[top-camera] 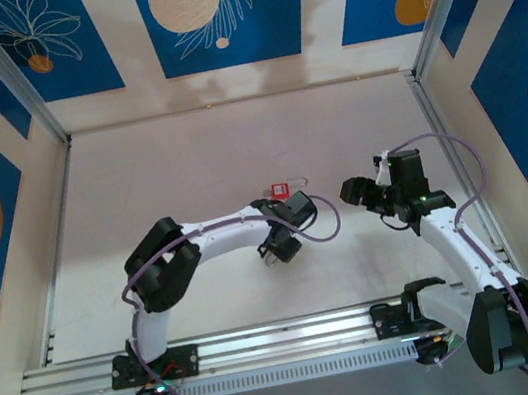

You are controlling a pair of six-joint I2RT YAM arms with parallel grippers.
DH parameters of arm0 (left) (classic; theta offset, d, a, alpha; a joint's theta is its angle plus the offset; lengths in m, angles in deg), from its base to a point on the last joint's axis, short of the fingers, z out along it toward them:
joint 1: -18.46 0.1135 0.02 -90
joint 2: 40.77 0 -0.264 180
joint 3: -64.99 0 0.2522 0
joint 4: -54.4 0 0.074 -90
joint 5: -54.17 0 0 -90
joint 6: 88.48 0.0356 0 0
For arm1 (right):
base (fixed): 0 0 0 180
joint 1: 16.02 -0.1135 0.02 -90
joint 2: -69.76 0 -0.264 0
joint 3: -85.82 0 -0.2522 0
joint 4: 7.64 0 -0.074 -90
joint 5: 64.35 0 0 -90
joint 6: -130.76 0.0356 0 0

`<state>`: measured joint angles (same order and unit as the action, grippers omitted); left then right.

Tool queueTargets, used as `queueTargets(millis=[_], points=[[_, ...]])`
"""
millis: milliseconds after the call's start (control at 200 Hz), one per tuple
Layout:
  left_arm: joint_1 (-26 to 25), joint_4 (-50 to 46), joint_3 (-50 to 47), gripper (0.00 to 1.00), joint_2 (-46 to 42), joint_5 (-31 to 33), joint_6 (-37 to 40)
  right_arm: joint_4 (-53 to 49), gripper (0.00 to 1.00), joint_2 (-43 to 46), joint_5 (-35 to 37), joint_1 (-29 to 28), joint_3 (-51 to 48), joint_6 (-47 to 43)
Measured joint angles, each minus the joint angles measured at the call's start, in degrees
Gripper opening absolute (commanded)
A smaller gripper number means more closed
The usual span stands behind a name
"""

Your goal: Unlock with the key

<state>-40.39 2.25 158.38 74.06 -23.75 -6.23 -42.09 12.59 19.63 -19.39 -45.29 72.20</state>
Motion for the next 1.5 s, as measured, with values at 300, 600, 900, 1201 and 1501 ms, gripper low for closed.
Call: queueTargets(millis=[300,600,900,1201,1501], points=[[0.2,1.3,-5.1,0.70,-3.8,0.4,0.8,-2.6,0.72,0.0,0.0,0.0,2.1,0.0],[1.1,3.0,-7.6,0.70,-5.6,0.6,1.2,-4.5,0.72,1.2,0.0,0.0,2.5,0.0],[6.4,2.2,-10.3,0.69,-7.9,0.4,1.7,-6.7,0.72,1.9,0.3,0.0,3.1,0.0],[7.0,2.3,-10.6,0.68,-8.0,-2.7,1.2,-8.6,0.72,1.9,2.0,0.0,3.1,-0.1],[5.7,3.4,-13.6,0.68,-10.1,-5.2,-1.6,-8.9,0.72,1.9,2.3,0.0,3.5,-0.3]])
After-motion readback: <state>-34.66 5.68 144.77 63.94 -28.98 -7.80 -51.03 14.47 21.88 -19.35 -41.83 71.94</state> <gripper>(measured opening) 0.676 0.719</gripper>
